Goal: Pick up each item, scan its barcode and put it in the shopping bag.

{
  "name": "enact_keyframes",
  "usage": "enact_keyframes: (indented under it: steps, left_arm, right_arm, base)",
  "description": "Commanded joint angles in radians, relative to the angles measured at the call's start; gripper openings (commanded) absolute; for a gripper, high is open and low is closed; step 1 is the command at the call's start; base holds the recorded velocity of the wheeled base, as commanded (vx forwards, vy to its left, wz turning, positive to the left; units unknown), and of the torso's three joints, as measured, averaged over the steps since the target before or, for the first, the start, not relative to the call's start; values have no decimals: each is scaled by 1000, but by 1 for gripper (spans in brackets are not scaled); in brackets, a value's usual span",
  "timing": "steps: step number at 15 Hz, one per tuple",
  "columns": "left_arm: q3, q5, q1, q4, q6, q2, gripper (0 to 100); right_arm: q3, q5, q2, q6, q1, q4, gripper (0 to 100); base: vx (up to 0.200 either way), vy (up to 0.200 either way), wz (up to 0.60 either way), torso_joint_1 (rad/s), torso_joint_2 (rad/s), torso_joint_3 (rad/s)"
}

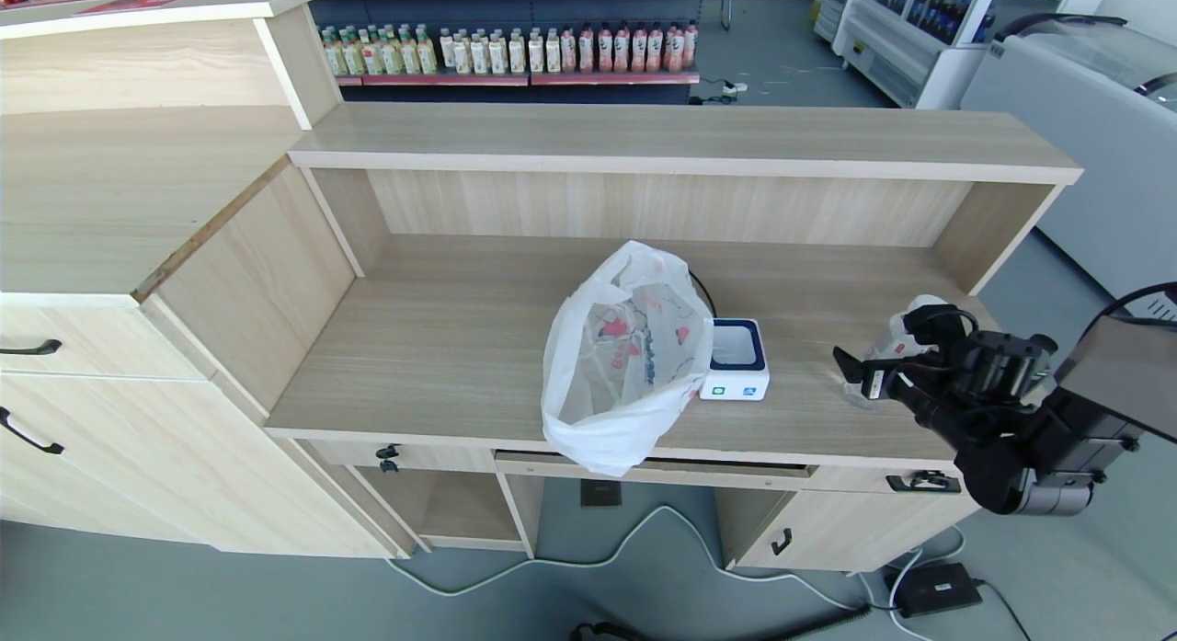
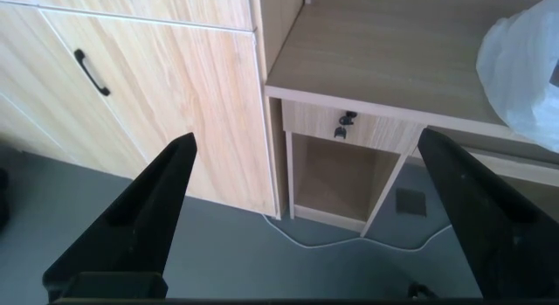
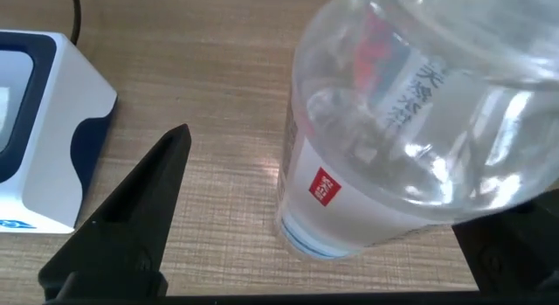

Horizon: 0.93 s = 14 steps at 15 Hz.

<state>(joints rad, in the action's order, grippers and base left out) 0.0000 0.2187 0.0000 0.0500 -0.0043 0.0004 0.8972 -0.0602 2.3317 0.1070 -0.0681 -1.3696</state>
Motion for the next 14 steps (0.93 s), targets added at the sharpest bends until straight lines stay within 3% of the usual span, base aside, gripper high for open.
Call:
enact_keyframes:
  steps: [1,14]
  left_arm:
    - [0,1,0,1,0,0,100]
    - [0,1,0,1,0,0,100]
  right_arm:
    - [11,0,9,0,1,4,100]
    - [54,-23,24,-3,1,10,100]
  base:
    - [0,0,0,0,0,0]
    - [0,0,0,0,0,0]
